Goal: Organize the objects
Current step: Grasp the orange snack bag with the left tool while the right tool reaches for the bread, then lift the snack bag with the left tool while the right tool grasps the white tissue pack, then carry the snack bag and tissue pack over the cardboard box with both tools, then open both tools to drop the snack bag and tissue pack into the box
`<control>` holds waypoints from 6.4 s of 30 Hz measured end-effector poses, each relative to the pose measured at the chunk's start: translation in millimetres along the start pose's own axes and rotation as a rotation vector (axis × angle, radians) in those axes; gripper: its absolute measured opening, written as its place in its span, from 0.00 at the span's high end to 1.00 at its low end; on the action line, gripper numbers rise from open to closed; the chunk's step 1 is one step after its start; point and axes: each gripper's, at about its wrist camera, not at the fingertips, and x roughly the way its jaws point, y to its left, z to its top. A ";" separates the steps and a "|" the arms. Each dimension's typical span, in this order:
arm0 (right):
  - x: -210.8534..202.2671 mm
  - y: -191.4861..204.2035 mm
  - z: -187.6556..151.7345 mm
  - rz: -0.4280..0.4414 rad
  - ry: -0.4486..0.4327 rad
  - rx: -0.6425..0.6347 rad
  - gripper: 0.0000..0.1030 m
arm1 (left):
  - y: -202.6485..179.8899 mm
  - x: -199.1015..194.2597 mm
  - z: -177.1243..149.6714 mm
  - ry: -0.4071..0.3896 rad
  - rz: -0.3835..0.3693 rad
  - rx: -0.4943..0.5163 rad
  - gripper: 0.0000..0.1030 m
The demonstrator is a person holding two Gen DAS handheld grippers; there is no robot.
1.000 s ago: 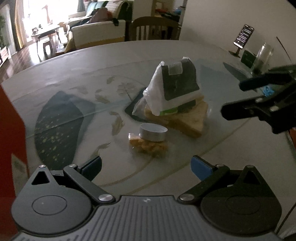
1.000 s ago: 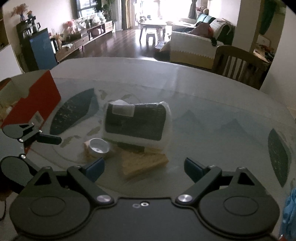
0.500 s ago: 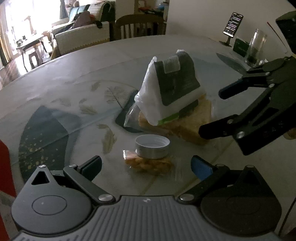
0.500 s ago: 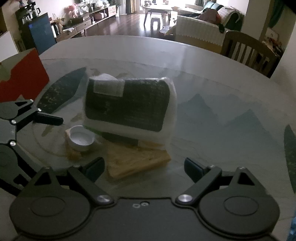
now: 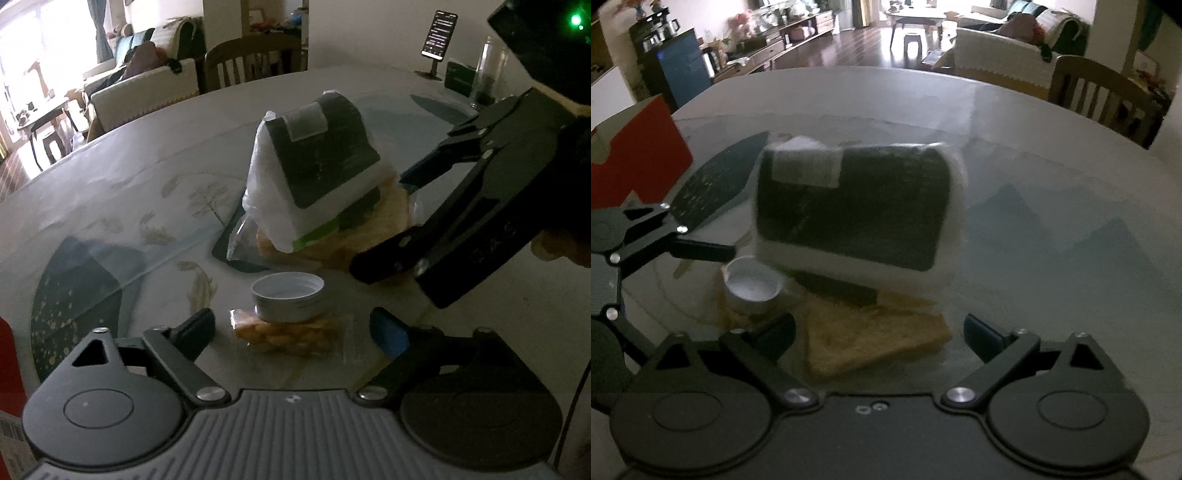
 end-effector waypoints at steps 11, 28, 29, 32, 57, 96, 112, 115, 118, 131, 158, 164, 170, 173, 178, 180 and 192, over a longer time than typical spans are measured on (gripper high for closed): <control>-5.4 4.8 -0.3 0.030 0.034 0.006 0.22 | -5.1 -5.6 6.0 0.025 0.005 -0.012 0.45; -39.5 14.3 -31.8 0.050 0.092 0.038 0.23 | -8.3 -39.3 -15.2 0.079 0.006 -0.127 0.48; -40.9 15.8 -36.4 0.045 0.090 0.035 0.23 | -8.6 -40.8 -18.9 0.083 0.008 -0.134 0.48; -44.5 18.7 -45.5 0.040 0.087 0.032 0.24 | -9.9 -44.5 -27.8 0.094 0.010 -0.157 0.48; -104.6 12.5 -50.0 -0.015 -0.076 -0.122 0.05 | -7.4 -87.4 -45.9 0.017 0.008 -0.281 0.49; -57.7 59.5 -14.4 -0.018 0.040 -0.498 0.58 | -1.4 -113.5 -56.7 -0.024 0.018 -0.325 0.48; -116.1 89.4 -4.2 0.046 -0.056 -0.302 0.59 | 8.6 -148.4 -42.5 -0.084 -0.041 -0.267 0.48; -122.1 98.9 -0.8 0.062 -0.064 -0.238 0.59 | 15.1 -159.0 -43.6 -0.093 -0.045 -0.263 0.48; -125.4 109.9 2.4 0.074 -0.066 -0.191 0.59 | 23.6 -168.5 -46.0 -0.102 -0.048 -0.258 0.48; -129.1 168.9 30.1 0.124 -0.075 -0.078 0.59 | 76.2 -215.4 -65.1 -0.149 -0.028 -0.245 0.48; -40.8 296.4 140.1 0.112 -0.065 0.002 0.58 | 246.1 -243.7 -104.1 -0.111 0.197 -0.234 0.48; -10.3 318.1 153.5 0.098 -0.032 -0.028 0.57 | 262.9 -226.6 -113.8 -0.056 0.207 -0.233 0.48; 20.0 336.0 152.6 0.055 0.016 -0.070 0.57 | 266.3 -210.8 -116.4 -0.025 0.197 -0.230 0.48; 29.9 340.6 151.5 0.038 0.027 -0.082 0.57 | 264.7 -206.3 -121.0 -0.010 0.190 -0.222 0.48; 39.8 342.5 150.2 0.019 0.039 -0.090 0.55 | 265.7 -197.3 -123.6 0.016 0.183 -0.222 0.48; 43.3 341.6 150.0 0.017 0.051 -0.092 0.54 | 265.9 -194.9 -125.5 0.027 0.178 -0.226 0.48; 32.1 334.7 146.3 0.038 0.048 -0.080 0.40 | 265.5 -185.1 -125.9 0.109 0.169 -0.231 0.46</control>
